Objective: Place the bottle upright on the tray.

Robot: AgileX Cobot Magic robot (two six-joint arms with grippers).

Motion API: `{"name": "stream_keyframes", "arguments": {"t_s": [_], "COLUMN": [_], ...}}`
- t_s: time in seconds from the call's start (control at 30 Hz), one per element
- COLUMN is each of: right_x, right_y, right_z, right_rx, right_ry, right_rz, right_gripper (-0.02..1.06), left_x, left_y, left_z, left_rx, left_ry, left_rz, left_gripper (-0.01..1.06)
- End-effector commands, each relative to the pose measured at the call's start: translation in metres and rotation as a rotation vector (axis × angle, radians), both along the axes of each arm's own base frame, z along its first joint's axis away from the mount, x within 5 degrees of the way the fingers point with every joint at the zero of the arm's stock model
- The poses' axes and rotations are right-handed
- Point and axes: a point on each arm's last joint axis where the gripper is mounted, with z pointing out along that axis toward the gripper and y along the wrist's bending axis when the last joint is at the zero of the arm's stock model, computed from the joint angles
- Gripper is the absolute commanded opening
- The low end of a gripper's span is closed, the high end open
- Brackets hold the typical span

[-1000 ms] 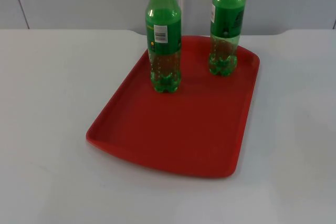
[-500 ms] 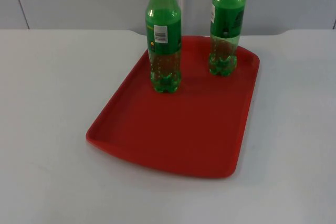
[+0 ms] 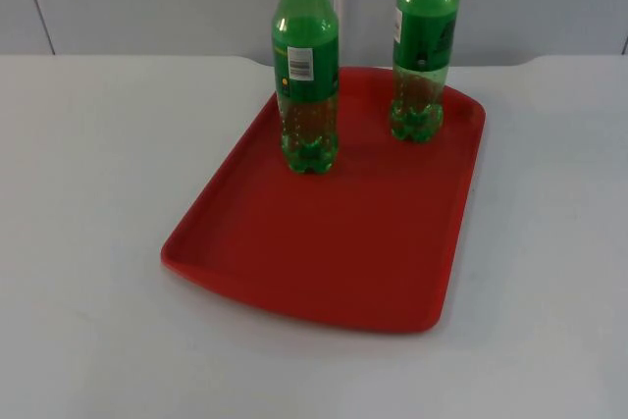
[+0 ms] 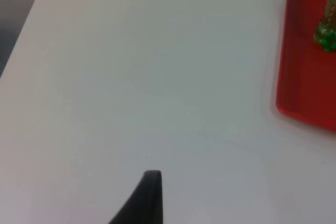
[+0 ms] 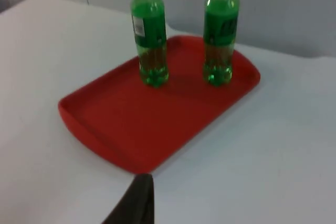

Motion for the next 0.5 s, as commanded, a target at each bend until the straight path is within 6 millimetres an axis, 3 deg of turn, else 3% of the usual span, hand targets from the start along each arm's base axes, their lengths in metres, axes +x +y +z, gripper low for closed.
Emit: {"name": "stream_keyframes", "arguments": {"t_s": [0.0, 0.47], "right_x": [-0.005, -0.009], "right_y": [-0.002, -0.010], "right_z": [0.000, -0.016], "right_rx": [0.007, -0.102], "right_ry": [-0.022, 0.127], "right_rz": [0.002, -0.045], "right_gripper": [1.05, 1.05], "left_x": [0.000, 0.000], "left_y": [0.000, 0.000], "left_z": [-0.001, -0.001], "left_rx": [0.000, 0.002], "left_ry": [-0.002, -0.002], "left_rz": [-0.004, -0.003], "left_gripper": [1.04, 1.04]}}
